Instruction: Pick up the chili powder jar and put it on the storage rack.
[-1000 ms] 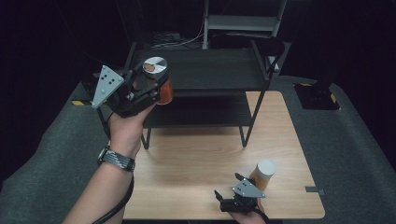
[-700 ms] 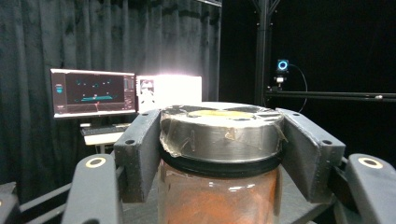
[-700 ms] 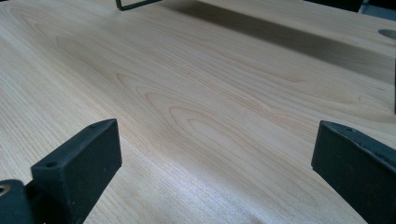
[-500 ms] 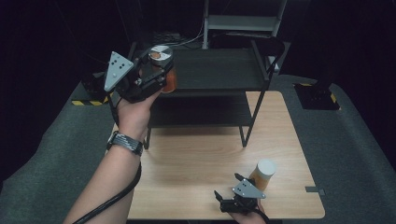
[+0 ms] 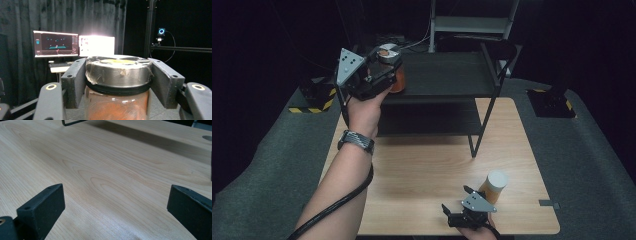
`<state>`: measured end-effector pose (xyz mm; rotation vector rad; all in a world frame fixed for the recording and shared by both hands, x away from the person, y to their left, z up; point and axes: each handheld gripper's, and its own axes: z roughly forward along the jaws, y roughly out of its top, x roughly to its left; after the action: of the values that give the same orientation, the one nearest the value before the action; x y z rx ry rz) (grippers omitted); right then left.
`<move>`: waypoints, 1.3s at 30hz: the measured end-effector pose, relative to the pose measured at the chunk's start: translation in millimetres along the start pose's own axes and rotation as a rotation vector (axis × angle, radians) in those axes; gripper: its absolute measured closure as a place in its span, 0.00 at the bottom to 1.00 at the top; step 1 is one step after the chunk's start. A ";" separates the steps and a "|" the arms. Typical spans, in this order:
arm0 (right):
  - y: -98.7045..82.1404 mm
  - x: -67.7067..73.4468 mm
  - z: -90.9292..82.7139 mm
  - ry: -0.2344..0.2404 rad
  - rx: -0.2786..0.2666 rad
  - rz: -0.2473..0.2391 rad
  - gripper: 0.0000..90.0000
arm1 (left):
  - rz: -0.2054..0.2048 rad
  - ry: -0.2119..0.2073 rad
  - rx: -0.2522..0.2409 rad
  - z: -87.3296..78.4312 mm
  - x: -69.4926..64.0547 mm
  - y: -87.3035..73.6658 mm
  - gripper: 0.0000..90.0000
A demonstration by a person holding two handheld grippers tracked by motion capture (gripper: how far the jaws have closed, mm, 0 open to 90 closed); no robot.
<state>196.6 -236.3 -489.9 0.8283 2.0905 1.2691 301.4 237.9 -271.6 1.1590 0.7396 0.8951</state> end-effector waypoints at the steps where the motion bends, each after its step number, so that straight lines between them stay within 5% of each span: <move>1: 0.4 0.1 0.2 -0.001 0.003 0.001 0.01 | -0.003 0.000 0.003 1.5 0.8 -0.5 0.38; 39: 0.6 2.4 0.0 -0.008 0.004 -0.008 0.01 | -0.005 -0.001 0.034 16.5 -2.9 -4.4 0.38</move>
<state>195.1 -234.4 -489.7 0.8247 2.0884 1.2557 315.2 227.4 -271.7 1.1873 0.7591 0.8805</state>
